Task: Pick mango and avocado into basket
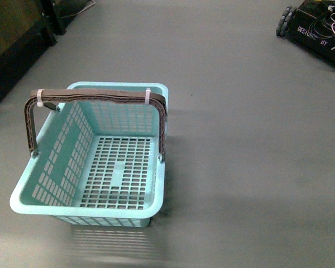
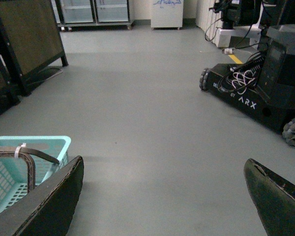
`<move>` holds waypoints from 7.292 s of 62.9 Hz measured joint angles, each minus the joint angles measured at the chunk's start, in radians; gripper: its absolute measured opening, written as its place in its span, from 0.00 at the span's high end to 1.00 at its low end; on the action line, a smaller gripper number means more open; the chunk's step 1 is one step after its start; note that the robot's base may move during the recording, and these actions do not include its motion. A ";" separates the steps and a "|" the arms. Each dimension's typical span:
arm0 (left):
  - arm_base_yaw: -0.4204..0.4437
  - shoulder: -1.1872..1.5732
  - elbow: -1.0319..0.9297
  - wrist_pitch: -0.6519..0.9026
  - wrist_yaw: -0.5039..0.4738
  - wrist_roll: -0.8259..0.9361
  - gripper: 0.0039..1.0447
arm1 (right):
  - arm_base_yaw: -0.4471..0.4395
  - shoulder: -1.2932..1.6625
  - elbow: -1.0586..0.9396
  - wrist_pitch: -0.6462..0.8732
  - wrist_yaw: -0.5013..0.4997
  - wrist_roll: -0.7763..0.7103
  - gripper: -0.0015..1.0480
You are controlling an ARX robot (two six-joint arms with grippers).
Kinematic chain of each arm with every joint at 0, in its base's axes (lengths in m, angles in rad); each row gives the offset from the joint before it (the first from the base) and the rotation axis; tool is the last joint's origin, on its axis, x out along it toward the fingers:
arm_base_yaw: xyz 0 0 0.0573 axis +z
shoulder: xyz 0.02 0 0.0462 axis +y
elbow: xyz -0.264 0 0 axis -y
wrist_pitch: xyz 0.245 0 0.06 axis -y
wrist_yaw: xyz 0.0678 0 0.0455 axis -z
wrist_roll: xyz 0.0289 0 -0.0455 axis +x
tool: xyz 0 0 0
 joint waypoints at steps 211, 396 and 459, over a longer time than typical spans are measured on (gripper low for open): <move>-0.134 1.733 0.754 0.554 -0.012 -1.457 0.86 | 0.000 0.000 0.000 0.000 0.000 0.000 0.08; 0.008 0.901 0.647 0.021 0.083 -1.466 0.86 | 0.000 0.000 0.000 0.000 0.000 0.000 0.08; 0.007 0.901 0.649 0.021 0.085 -1.470 0.86 | 0.000 -0.002 0.000 0.000 0.001 0.000 0.08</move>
